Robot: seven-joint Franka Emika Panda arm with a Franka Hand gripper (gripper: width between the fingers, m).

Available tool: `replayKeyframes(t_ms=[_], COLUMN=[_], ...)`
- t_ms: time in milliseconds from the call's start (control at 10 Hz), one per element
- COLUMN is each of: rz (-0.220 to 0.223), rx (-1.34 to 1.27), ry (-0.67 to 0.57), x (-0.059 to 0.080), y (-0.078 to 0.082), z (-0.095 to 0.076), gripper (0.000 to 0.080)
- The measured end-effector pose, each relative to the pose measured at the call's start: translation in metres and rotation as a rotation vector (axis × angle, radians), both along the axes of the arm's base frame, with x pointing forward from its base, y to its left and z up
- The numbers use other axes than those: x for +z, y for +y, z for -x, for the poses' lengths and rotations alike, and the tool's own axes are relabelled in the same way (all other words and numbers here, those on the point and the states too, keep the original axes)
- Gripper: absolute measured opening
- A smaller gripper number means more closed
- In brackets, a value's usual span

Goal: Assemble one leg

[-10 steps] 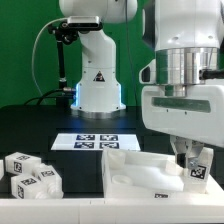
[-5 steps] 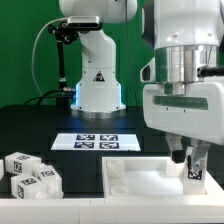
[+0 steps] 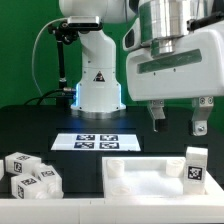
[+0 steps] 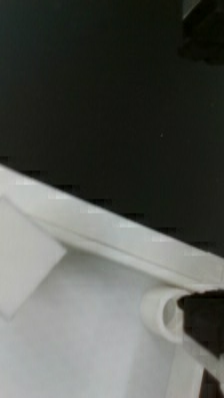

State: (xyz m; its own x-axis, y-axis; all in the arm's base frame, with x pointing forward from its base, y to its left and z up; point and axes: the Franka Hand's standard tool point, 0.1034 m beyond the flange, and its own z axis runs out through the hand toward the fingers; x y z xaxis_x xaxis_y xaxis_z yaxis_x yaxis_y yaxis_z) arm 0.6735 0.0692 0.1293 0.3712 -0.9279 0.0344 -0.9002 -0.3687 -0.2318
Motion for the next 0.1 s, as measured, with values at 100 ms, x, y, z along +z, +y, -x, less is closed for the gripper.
replayKeyframes(t_ms=[100], rz=[0.002], rx=[0.001], ry=[0.007], x=[-0.0046], y=[0.0001], z=[0.0017], gripper=[0.0649])
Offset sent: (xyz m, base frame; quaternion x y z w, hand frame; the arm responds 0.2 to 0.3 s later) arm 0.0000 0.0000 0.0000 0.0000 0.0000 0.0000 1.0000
